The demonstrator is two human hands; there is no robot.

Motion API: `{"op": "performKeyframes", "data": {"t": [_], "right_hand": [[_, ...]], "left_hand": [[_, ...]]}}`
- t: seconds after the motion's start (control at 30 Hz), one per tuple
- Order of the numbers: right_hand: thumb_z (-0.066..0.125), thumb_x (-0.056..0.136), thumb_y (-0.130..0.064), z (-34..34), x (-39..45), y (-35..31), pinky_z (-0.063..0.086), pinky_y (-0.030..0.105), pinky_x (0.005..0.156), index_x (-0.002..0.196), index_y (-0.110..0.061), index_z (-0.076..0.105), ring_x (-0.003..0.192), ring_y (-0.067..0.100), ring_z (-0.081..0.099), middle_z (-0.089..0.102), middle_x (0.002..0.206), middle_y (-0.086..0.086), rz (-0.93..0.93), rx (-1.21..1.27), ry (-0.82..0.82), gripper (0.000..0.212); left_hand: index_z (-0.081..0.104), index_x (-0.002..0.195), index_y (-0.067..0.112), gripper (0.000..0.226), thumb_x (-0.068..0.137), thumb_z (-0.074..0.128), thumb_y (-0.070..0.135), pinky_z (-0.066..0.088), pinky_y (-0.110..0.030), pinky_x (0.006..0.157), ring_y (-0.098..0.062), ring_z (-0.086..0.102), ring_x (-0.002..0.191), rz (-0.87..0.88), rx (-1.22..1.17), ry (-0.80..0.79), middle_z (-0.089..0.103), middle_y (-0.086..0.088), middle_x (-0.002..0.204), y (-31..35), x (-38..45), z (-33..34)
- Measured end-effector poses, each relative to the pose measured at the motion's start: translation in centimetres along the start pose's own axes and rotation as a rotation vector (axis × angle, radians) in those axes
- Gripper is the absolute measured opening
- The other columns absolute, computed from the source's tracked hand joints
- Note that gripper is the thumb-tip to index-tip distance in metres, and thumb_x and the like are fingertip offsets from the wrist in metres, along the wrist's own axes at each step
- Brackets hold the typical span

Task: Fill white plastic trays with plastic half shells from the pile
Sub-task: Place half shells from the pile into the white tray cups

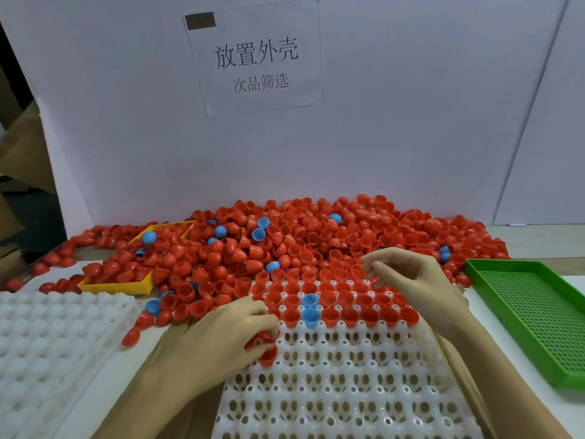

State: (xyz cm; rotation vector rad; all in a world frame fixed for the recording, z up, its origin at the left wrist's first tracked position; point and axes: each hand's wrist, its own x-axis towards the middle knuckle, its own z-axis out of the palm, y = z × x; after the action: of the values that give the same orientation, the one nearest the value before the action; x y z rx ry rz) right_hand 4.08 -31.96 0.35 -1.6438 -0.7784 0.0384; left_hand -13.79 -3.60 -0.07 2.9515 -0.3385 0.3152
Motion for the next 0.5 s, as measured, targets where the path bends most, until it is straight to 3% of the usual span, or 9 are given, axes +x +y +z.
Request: {"op": "performKeyframes", "data": {"t": [0.23, 0.37, 0.5], "right_hand": [[0.064, 0.102, -0.009, -0.3, 0.1, 0.4, 0.061, 0.025, 0.082, 0.109, -0.019, 0.081, 0.096, 0.017, 0.076, 0.08, 0.102, 0.001, 0.012, 0.006, 0.014, 0.02], [0.064, 0.102, -0.009, -0.6, 0.2, 0.8, 0.062, 0.027, 0.082, 0.109, -0.019, 0.081, 0.097, 0.018, 0.076, 0.08, 0.103, 0.001, 0.018, 0.012, 0.028, 0.02], [0.065, 0.102, -0.01, -0.8, 0.2, 1.1, 0.061, 0.025, 0.081, 0.108, -0.019, 0.081, 0.097, 0.018, 0.076, 0.08, 0.102, 0.001, 0.044, 0.029, 0.047, 0.02]], "left_hand": [[0.07, 0.1, 0.04, 0.016, 0.095, 0.061, 0.052, 0.03, -0.012, 0.089, 0.006, 0.049, 0.098, 0.067, 0.119, -0.026, 0.059, 0.024, 0.104, 0.0, 2.9, -2.5], [0.074, 0.095, 0.031, 0.015, 0.097, 0.064, 0.041, 0.05, -0.019, 0.081, 0.002, 0.059, 0.087, -0.02, -0.021, 0.057, 0.062, 0.019, 0.093, -0.7, 8.4, -3.0], [0.069, 0.118, 0.025, 0.021, 0.1, 0.062, 0.033, 0.056, -0.029, 0.085, -0.003, 0.059, 0.097, -0.115, -0.023, 0.097, 0.064, 0.011, 0.111, -2.7, 13.7, 0.0]]}}
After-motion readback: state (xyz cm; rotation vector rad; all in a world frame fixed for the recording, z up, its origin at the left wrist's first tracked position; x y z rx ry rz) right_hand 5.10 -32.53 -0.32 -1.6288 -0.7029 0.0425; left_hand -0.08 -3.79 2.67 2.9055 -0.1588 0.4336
